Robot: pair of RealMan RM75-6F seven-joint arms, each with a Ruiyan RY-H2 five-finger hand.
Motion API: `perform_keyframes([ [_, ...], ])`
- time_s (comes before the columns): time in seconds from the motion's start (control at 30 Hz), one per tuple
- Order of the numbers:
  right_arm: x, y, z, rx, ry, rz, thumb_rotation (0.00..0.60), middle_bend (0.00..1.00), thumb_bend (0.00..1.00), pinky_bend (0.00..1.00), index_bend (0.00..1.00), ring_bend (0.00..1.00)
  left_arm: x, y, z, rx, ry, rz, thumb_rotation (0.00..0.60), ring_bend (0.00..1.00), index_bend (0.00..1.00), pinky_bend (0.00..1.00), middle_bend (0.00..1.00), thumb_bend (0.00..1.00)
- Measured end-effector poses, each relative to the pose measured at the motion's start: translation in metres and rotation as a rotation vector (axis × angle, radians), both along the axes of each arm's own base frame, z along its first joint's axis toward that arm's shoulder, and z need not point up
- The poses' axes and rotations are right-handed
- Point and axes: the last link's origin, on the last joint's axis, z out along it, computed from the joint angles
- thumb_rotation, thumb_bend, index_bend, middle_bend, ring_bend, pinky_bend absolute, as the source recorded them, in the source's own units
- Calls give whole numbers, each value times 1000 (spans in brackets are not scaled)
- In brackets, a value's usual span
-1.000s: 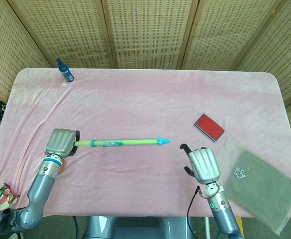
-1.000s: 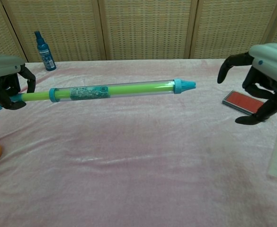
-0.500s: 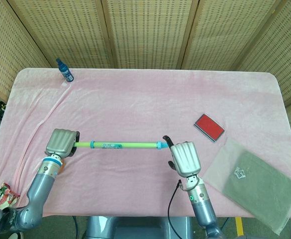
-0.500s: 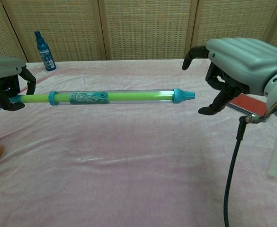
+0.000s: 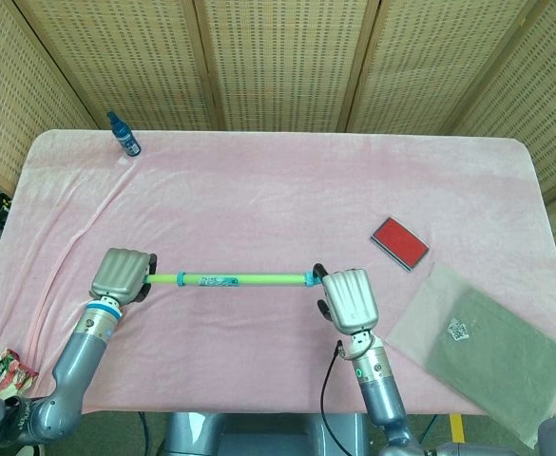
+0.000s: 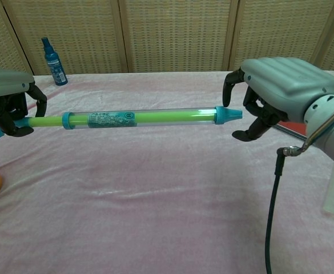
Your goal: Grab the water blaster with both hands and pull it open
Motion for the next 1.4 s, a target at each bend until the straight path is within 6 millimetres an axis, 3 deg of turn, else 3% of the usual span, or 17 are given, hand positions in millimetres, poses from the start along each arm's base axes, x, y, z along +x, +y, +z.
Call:
perform_keyframes([
  [0.53,3,-1,-10,4,-1,-10,600,1000,428,794,452,1000,2,-1,-2,-15,-9,0,600,839,781,775,894,637],
  [0.83,6,-1,-14,2,1,-8,600,1000,428,794,340,1000,1,-1,-2,-21,-6,3,600,839,781,775,894,637],
  [0.97,6,-1,-15,1,-1,-11,600,1000,429,794,338,1000,1,-1,-1,-23,-7,4,600,838,781,775,894,638],
  [1.1,6,-1,-15,0,0,-10,600,1000,429,794,439,1000,2,-2,-1,-23,-13,1,600,838,781,775,894,638],
  [1.27,5,-1,-15,-10,-3,-7,600,1000,436,794,653,1000,4,-3,-1,-26,-19,-5,600,838,781,775,894,637],
  [1.4,4,-2,-14,-23,-9,-6,600,1000,449,794,721,1000,4,-3,0,-23,-19,-6,600,838,781,775,894,637],
])
